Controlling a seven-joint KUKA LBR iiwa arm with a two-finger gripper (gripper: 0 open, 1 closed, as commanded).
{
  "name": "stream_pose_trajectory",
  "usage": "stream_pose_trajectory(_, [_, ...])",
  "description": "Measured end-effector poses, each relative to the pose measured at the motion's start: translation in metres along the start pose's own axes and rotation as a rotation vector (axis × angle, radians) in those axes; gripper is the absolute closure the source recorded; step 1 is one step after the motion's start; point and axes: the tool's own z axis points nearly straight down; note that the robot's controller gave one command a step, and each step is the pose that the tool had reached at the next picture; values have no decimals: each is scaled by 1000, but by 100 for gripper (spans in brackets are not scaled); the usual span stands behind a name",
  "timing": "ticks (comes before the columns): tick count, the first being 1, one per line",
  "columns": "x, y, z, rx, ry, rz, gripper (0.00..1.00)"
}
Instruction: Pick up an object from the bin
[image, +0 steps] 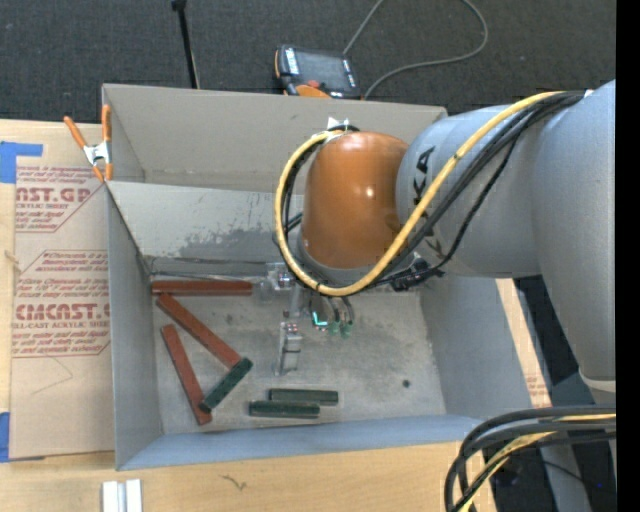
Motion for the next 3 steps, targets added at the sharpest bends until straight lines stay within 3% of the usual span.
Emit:
stream_pose_trajectory(1, [33, 16, 100, 2, 2, -99, 0])
stream_pose_trajectory(2, [3, 8, 95, 0, -6, -182, 0])
stream_pose_trajectory(3, [44, 33, 96, 0, -7, 178, 0])
